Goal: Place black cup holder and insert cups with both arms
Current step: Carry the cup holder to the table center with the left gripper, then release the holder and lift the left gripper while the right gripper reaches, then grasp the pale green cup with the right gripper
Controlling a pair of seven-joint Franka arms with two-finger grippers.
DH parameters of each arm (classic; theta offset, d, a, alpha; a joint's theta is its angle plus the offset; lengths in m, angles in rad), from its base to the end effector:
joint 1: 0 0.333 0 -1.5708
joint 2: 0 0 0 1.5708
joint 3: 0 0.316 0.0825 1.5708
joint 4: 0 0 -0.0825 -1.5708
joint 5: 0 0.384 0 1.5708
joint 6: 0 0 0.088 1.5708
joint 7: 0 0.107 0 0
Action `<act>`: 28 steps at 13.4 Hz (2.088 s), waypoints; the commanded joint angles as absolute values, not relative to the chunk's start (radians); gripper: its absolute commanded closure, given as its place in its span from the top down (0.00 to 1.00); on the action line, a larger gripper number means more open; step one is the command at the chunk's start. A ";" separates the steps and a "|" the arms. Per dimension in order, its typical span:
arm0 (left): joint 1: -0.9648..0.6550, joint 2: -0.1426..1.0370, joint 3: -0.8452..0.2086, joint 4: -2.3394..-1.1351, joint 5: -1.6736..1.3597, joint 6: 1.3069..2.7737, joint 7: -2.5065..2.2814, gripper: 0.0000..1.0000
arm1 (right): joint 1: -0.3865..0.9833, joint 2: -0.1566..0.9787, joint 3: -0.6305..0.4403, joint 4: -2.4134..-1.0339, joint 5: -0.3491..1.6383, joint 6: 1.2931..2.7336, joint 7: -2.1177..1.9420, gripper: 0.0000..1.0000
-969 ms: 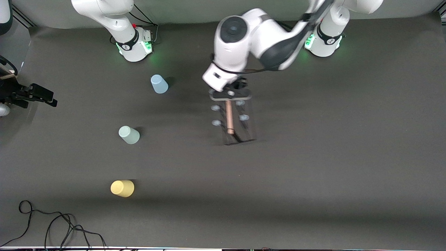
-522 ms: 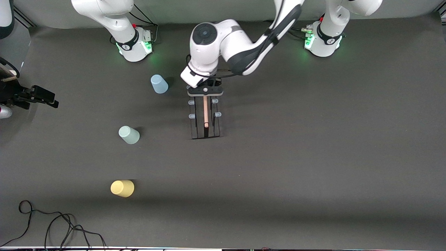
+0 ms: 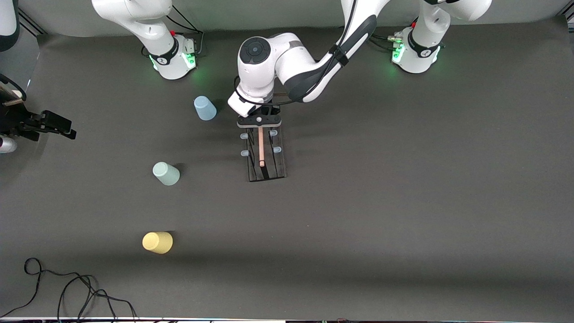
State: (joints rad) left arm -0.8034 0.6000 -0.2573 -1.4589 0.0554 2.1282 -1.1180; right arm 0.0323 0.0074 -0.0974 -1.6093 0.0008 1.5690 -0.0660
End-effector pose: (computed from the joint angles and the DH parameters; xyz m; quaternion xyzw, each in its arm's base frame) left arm 0.3824 -0.6094 0.3500 0.9971 0.0397 -0.0211 0.0610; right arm 0.5538 -0.0358 0.6021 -0.9997 -0.0004 0.0238 0.0016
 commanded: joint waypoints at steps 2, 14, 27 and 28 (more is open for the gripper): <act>-0.815 0.607 -0.250 -1.436 0.074 2.140 -1.127 0.00 | 0.078 -0.055 -0.100 -1.681 0.025 1.563 -0.046 1.00; -0.547 0.381 -0.256 -1.447 0.129 1.887 -0.892 1.00 | 0.163 -0.264 -0.103 -2.138 -0.015 1.909 0.002 1.00; 0.173 0.109 -0.252 -1.565 0.048 1.689 -0.051 0.99 | 0.179 0.165 -0.104 -2.388 -0.003 2.629 -0.006 1.00; 0.178 0.091 -0.249 -1.571 0.045 1.695 -0.049 0.99 | 0.187 0.195 -0.104 -2.388 -0.003 2.658 -0.006 1.00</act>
